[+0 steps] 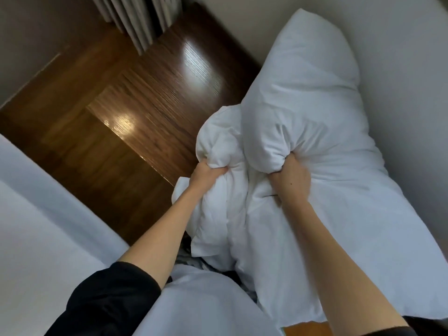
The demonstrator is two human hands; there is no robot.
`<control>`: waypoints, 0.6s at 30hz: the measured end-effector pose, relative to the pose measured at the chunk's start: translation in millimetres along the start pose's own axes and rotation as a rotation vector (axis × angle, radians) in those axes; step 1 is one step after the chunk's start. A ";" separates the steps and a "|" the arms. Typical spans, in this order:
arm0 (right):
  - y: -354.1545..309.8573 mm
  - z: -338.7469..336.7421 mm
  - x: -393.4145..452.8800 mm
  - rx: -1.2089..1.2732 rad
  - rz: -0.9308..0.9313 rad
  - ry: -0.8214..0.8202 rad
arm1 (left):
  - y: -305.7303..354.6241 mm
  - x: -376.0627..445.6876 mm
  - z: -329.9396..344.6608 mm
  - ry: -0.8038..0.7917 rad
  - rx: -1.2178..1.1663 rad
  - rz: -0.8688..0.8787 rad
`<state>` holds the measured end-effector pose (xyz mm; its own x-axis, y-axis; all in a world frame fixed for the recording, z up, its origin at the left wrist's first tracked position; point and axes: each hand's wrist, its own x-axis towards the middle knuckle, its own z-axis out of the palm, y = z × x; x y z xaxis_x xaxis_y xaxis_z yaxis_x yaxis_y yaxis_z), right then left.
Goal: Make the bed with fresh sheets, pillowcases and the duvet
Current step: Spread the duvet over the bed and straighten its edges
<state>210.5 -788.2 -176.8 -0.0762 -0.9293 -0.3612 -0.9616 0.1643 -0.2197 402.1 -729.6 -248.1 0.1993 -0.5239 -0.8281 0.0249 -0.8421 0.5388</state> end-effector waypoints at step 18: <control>23.5 -127.8 -175.8 0.755 -0.455 -0.296 | -51.0 -314.3 57.4 0.390 -0.736 0.235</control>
<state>167.7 -663.3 -2.7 0.4363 -0.8521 -0.2892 -0.4485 0.0727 -0.8908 282.0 -529.4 -24.1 0.5976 -0.4794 -0.6427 0.5416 -0.3496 0.7644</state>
